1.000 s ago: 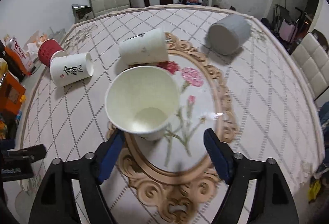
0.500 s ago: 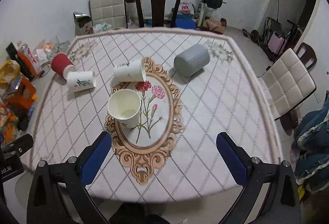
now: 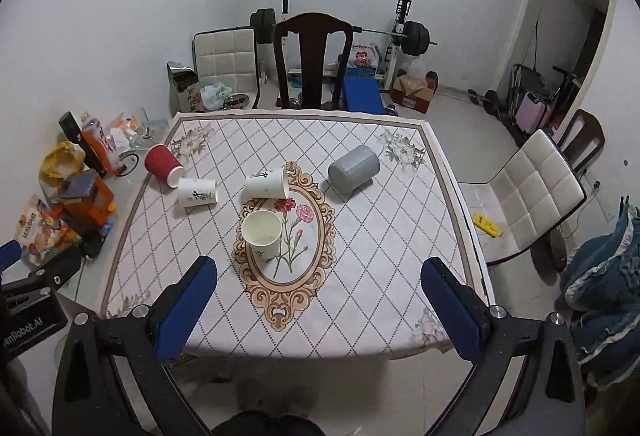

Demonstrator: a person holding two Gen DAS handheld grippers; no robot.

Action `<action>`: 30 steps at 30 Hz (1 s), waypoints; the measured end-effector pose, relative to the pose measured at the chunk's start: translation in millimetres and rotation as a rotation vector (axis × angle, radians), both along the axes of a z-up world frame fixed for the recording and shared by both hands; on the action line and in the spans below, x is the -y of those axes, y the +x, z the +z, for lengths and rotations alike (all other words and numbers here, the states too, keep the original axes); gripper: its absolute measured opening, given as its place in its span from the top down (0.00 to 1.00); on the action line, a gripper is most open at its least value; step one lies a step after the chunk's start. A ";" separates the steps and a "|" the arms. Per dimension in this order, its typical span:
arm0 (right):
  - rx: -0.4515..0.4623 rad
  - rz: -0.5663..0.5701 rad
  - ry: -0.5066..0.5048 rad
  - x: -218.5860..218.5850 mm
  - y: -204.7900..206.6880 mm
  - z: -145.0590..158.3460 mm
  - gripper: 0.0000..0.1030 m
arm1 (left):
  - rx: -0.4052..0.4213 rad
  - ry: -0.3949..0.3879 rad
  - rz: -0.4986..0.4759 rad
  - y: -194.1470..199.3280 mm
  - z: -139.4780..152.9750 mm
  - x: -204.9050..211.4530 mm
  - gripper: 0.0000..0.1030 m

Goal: Flip cup upright

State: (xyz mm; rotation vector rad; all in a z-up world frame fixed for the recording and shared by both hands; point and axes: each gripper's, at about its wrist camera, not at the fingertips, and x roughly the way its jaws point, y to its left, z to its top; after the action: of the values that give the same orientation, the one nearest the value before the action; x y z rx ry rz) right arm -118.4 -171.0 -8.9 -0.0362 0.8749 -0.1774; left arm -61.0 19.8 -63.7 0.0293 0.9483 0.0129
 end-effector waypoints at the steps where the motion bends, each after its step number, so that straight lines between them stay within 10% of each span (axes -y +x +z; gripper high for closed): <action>1: 0.004 -0.002 0.000 -1.2 -3.3 4.7 0.00 | 0.004 0.001 -0.004 -2.1 2.1 -0.9 0.00; 30: -0.015 -0.035 0.003 -25.0 -26.1 18.9 0.00 | 0.028 0.008 -0.026 -22.3 12.1 -17.6 0.00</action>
State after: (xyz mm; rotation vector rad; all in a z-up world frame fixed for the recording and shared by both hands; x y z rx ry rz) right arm -144.4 -146.0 10.1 -0.0193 0.8911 -0.2084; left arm -83.3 37.4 -51.6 0.0483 0.9201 -0.0067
